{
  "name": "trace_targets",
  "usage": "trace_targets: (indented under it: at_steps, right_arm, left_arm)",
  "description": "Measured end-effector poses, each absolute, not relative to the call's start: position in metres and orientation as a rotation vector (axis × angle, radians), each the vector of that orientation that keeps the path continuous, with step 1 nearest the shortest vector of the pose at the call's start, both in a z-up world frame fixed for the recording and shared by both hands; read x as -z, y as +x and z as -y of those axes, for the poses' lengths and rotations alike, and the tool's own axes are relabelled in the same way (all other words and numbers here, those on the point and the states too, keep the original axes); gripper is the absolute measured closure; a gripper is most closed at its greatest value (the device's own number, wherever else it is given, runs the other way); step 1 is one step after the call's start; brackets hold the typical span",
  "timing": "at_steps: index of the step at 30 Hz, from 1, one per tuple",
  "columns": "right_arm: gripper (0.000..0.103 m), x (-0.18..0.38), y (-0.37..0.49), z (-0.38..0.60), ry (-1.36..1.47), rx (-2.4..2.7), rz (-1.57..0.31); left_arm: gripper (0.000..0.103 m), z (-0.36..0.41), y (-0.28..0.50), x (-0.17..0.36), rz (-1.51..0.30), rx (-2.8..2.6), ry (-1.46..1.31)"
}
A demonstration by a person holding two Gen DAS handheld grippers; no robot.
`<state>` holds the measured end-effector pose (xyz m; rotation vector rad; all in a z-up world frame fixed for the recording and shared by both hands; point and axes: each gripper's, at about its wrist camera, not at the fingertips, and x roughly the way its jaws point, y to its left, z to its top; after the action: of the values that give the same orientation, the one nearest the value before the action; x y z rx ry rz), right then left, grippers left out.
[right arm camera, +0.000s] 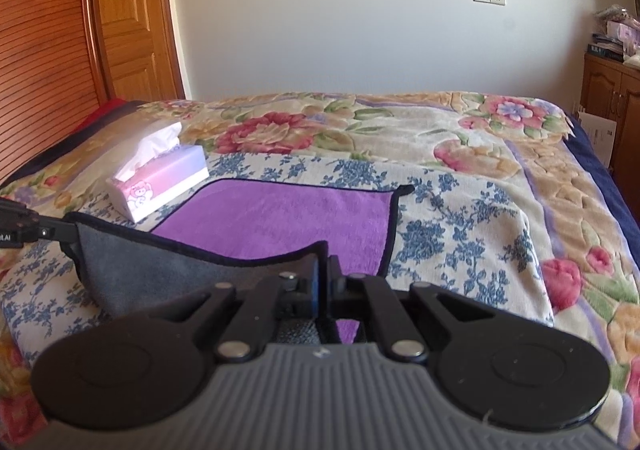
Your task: Fold towel
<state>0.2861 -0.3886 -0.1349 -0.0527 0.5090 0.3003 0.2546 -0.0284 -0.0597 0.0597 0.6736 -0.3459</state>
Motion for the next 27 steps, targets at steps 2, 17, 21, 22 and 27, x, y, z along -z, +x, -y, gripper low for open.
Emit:
trace_targets:
  at_steps: [2, 17, 21, 22, 27]
  right_arm:
    - [0.099, 0.135, 0.290, 0.389, -0.057, -0.302, -0.506]
    - [0.099, 0.133, 0.309, 0.389, -0.104, -0.283, -0.471]
    - [0.099, 0.132, 0.317, 0.389, -0.116, -0.283, -0.462]
    - [0.099, 0.132, 0.319, 0.389, -0.116, -0.283, -0.460]
    - [0.099, 0.132, 0.327, 0.386, -0.127, -0.279, -0.442]
  left_arm:
    - [0.098, 0.029, 0.260, 0.059, -0.671, 0.346, 0.059]
    - [0.098, 0.035, 0.301, 0.053, -0.650, 0.347, 0.068]
    - [0.098, 0.038, 0.310, 0.052, -0.648, 0.349, 0.077]
    - [0.098, 0.039, 0.311, 0.052, -0.647, 0.349, 0.079]
    - [0.098, 0.042, 0.322, 0.054, -0.650, 0.345, 0.080]
